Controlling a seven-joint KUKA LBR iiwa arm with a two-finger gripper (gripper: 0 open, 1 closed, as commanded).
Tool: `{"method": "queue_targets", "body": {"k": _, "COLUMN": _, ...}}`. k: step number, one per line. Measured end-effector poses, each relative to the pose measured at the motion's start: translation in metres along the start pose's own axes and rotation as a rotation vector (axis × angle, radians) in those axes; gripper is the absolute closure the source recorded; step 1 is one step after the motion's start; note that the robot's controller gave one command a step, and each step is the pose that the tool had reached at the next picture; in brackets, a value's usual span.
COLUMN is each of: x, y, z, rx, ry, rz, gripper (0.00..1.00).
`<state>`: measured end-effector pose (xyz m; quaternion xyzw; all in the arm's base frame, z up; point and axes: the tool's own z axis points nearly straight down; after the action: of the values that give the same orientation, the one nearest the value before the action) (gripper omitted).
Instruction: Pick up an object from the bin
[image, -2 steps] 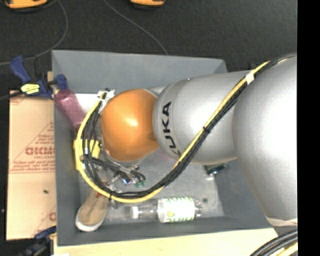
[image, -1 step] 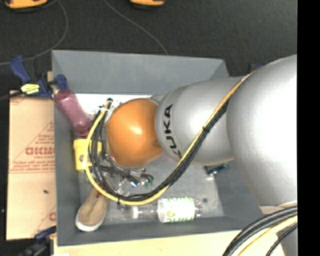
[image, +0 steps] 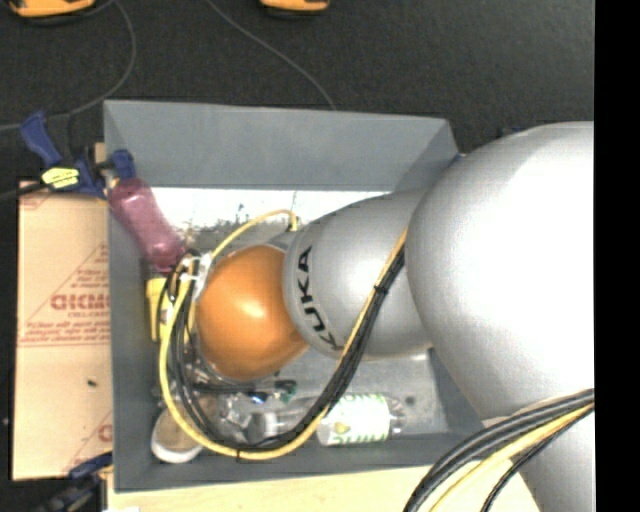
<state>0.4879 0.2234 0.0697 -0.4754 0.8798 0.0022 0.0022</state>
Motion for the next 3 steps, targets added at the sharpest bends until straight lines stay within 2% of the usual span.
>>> {"method": "queue_targets", "body": {"k": 1, "x": -0.0146, "y": 0.0019, "z": -0.0014, "rx": 0.008, "ry": -0.004, "rz": -0.126, "gripper": 1.00}}
{"method": "queue_targets", "body": {"k": 3, "x": -0.0144, "y": 0.0020, "z": -0.0031, "rx": 0.007, "ry": -0.004, "rz": -0.124, "gripper": 1.00}}
